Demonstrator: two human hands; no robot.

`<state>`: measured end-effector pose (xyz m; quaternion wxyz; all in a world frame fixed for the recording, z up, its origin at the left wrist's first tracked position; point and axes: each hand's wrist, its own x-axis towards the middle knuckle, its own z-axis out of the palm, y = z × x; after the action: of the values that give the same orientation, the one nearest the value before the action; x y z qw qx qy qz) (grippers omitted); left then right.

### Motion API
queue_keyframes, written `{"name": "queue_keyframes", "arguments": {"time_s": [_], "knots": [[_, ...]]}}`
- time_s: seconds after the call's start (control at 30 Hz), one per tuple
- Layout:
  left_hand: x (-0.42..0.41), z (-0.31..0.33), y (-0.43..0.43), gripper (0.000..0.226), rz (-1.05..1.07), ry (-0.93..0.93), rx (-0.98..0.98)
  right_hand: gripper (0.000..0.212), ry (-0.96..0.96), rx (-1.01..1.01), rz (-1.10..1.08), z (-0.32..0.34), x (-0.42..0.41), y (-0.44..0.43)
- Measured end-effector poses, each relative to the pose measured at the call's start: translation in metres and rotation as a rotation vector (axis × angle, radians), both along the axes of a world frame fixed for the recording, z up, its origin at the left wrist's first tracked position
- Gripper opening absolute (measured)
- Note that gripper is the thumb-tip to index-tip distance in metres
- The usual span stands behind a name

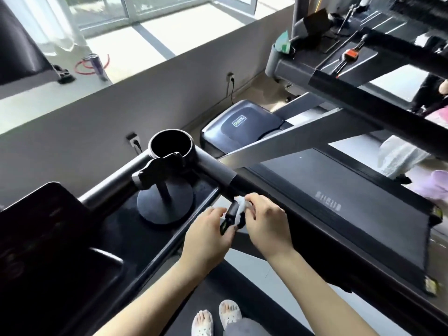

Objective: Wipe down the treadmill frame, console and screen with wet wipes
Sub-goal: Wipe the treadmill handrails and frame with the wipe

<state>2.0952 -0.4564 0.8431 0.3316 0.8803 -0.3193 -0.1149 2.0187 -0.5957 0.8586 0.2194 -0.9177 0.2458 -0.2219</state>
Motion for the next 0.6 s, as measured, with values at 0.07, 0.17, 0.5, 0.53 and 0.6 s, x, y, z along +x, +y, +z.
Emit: {"name": "queue_keyframes", "arguments": {"time_s": [0.07, 0.17, 0.5, 0.53, 0.6], "knots": [[-0.003, -0.003, -0.005, 0.032, -0.007, 0.052, 0.07, 0.012, 0.027, -0.109, 0.022, -0.01, 0.011, 0.002], [-0.007, -0.007, -0.011, 0.026, 0.03, 0.074, 0.087, 0.009, -0.037, -0.097, 0.055, -0.025, 0.001, 0.005], [-0.012, -0.009, -0.01, 0.039, 0.145, 0.166, 0.009, 0.021, -0.159, 0.032, 0.105, -0.023, 0.005, -0.01], [-0.011, -0.008, -0.011, 0.037, 0.154, 0.169, 0.003, 0.022, -0.137, -0.006, 0.107, -0.023, 0.008, -0.008], [-0.014, -0.008, -0.012, 0.037, 0.177, 0.179, -0.018, 0.017, -0.126, 0.017, 0.151, -0.034, 0.001, -0.001]]}}
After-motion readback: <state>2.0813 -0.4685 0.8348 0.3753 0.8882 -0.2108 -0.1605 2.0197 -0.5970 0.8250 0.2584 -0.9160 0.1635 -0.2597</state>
